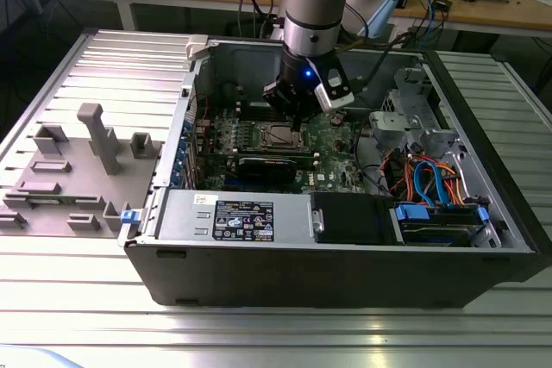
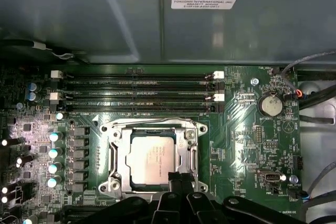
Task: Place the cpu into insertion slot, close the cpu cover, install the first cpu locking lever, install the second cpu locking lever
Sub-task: 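Install the second cpu locking lever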
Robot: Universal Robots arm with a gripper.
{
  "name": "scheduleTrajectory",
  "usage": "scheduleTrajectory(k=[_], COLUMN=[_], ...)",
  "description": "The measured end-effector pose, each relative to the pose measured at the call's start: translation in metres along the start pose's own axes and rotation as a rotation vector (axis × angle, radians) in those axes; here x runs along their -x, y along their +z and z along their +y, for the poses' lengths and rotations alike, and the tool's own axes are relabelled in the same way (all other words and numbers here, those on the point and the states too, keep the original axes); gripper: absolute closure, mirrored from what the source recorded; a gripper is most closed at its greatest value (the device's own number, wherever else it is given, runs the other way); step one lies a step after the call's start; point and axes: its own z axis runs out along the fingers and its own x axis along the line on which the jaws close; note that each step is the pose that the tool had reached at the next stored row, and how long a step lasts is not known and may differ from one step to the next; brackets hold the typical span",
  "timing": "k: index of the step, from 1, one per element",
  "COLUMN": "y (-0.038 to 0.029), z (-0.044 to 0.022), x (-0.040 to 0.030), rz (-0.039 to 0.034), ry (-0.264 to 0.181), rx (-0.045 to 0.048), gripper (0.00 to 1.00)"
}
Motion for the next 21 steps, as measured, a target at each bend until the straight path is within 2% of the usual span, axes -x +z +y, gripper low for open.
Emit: scheduleTrajectory(k=[2, 7, 9, 11, 14, 16, 19, 21], y=[-0.0097, -0.0101, -0.0094, -0.0095, -0.0101, -0.0101, -0.0095, -0.0096], z=[0.0007, -0.0095, -0.0134, -0.0201, -0.0292, -0.0318, -0.0342, -0.0368], x=[0.0001, 0.0001, 0.0001, 0.0001, -0.0004, -0.0052, -0.0136, -0.0195], rz=[0.0007, 0.0028, 0.0068, 0.0166, 0.0189, 0.0189, 0.019, 0.0189], ry=[0.0, 0.0, 0.001, 0.001, 0.001, 0.001, 0.0, 0.0], rx=[0.0001, 0.0015, 0.0017, 0.0034, 0.0063, 0.0076, 0.0154, 0.0278], gripper=[0.89, 0.89, 0.89, 0.89, 0.89, 0.89, 0.89, 0.89])
